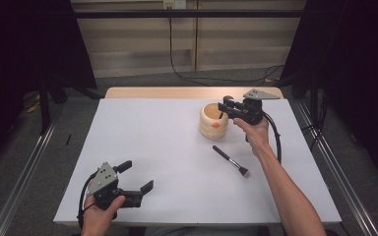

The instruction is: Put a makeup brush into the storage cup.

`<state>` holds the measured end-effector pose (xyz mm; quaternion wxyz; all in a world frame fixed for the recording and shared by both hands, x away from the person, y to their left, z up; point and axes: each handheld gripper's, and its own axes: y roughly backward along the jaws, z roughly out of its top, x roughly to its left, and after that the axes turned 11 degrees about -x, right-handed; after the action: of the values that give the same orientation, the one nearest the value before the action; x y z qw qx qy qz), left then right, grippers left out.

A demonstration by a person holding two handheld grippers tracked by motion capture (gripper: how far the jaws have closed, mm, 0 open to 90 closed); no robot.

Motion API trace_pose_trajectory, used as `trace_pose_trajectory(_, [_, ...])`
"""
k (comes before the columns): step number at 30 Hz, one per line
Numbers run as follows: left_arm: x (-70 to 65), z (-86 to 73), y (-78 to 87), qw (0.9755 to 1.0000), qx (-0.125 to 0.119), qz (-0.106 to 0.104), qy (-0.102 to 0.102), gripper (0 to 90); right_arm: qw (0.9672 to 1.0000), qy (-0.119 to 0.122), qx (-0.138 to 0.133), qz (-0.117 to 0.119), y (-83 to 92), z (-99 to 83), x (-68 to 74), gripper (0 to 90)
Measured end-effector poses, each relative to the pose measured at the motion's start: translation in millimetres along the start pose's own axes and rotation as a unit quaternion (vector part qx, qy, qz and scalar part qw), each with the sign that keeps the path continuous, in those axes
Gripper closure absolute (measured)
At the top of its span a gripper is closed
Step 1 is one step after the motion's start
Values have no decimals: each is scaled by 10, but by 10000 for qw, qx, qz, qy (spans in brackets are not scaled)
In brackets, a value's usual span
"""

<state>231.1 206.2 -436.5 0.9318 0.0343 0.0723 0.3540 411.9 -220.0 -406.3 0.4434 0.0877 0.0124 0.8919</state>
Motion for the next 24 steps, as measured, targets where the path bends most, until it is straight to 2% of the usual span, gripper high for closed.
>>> trace_pose_trajectory(6, [6, -7, 0, 10000, -13, 1, 1, 25, 9997, 13, -67, -255, 28, 19, -1, 203])
trace_pose_trajectory(9, [16, -7, 1, 10000, -24, 21, 30, 25, 9990, 81, -138, -420, 59, 27, -3, 98])
trace_pose_trajectory(11, [30, -4, 2, 9999, -39, 29, 91, 25, 9989, 68, -132, -440, 73, 30, -11, 73])
trace_pose_trajectory(13, [33, -2, 1, 10000, -38, 50, -8, 24, 9992, 57, -130, -378, 86, 27, -13, 68])
trace_pose_trajectory(18, [55, 1, 3, 9999, -82, 68, 18, 25, 9994, 55, -143, -306, 110, 30, -4, 23])
trace_pose_trajectory(21, [73, 1, 7, 9999, -109, 89, 25, 25, 9998, 56, -3, -215, 125, 28, -9, 0])
trace_pose_trajectory(24, [86, 6, -1, 9998, -142, 114, 25, 25, 9997, 6, -69, -222, 153, 23, -4, 0])
